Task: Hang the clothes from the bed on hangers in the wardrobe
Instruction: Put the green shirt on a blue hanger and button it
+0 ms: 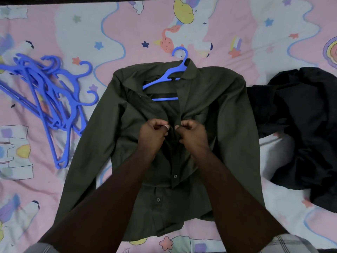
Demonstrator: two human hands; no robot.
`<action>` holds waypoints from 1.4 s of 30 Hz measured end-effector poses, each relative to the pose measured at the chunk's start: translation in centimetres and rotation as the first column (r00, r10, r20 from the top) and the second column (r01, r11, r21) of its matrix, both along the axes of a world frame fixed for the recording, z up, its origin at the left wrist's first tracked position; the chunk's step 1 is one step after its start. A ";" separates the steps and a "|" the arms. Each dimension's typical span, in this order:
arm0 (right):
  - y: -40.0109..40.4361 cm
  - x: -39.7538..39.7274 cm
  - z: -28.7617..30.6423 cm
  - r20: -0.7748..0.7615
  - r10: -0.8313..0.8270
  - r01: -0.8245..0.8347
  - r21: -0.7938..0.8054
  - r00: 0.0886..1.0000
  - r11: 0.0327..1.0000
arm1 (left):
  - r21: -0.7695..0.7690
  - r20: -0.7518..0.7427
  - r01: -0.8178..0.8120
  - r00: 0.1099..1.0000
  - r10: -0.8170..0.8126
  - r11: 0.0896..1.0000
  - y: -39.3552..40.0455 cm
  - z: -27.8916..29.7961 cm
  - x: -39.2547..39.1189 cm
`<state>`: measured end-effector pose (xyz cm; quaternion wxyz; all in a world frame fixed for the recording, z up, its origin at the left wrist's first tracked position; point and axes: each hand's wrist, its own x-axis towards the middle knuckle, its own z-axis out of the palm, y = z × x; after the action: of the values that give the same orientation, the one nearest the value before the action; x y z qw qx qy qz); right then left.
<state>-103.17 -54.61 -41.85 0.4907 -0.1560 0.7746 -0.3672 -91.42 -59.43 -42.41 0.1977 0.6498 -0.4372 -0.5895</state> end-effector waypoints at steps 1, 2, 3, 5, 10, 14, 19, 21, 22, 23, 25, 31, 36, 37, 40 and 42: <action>-0.1 0.0 0.2 0.005 0.000 0.000 -0.007 1.000 1.000 | 0.019 -0.025 -0.007 1.000 0.007 1.000 0.0 0.3 0.0; -0.1 0.0 0.4 0.008 0.004 -0.004 -0.009 1.000 1.000 | 0.042 -0.049 -0.009 0.999 0.011 0.999 0.1 0.6 0.0; -0.1 0.0 0.5 0.012 0.011 -0.011 -0.013 1.000 1.000 | 0.063 -0.072 -0.011 0.997 0.015 0.998 0.1 0.8 0.0; -0.2 0.0 0.6 0.014 0.034 -0.034 -0.021 0.999 0.999 | 0.097 -0.117 -0.016 0.993 0.028 0.995 0.1 1.1 0.1; -0.3 0.3 1.0 0.003 0.073 -0.073 -0.044 0.997 0.996 | 0.135 -0.175 -0.027 0.983 0.050 0.991 0.0 2.0 -0.3; -0.1 0.2 1.2 -0.002 0.060 -0.060 -0.085 0.998 0.995 | 0.098 -0.152 -0.046 0.986 0.061 0.994 -0.2 2.2 -0.7; 0.1 0.4 1.6 -0.125 0.106 -0.116 -0.077 0.987 0.990 | 0.061 -0.129 -0.092 0.987 0.099 0.994 -0.3 2.2 -1.0; 0.2 0.3 2.1 -0.213 0.166 -0.188 -0.087 0.963 0.978 | 0.065 -0.136 -0.097 0.985 0.105 0.993 -0.3 2.2 -1.1; 0.3 0.1 2.2 -0.261 0.203 -0.232 -0.086 0.944 0.969 | 0.072 -0.143 -0.094 0.984 0.104 0.993 -0.3 2.2 -1.1; 0.4 0.0 2.4 -0.306 0.238 -0.274 -0.082 0.922 0.958 | 0.082 -0.155 -0.093 0.982 0.105 0.992 -0.4 2.2 -1.1; 0.3 0.0 2.4 -0.395 0.302 -0.354 -0.065 0.868 0.933 | 0.108 -0.186 -0.101 0.975 0.120 0.989 -0.4 2.2 -0.9; -0.1 0.4 1.9 -0.385 0.294 -0.341 -0.058 0.875 0.938 | 0.117 -0.221 -0.100 0.967 0.124 0.988 -0.3 2.4 -0.4; -0.1 0.6 1.7 -0.219 0.168 -0.184 -0.054 0.961 0.981 | 0.152 -0.196 -0.129 0.968 0.158 0.980 -0.5 1.8 -0.2; -0.1 0.8 1.6 -0.181 0.142 -0.153 -0.045 0.973 0.987 | 0.155 -0.197 -0.134 0.967 0.163 0.979 -0.5 1.8 -0.1; -0.3 1.0 1.7 -0.066 0.066 -0.068 -0.024 0.996 0.997 | 0.165 -0.204 -0.133 0.965 0.165 0.977 -0.4 1.8 -0.2; -0.4 0.9 2.0 0.053 -0.017 0.018 -0.008 0.998 1.000 | 0.169 -0.204 -0.123 0.966 0.157 0.978 -0.4 1.8 -0.3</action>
<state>-102.25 -55.03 -39.88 0.5073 -0.1415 0.7611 -0.3786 -91.67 -59.86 -40.63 0.2345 0.6244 -0.3189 -0.6734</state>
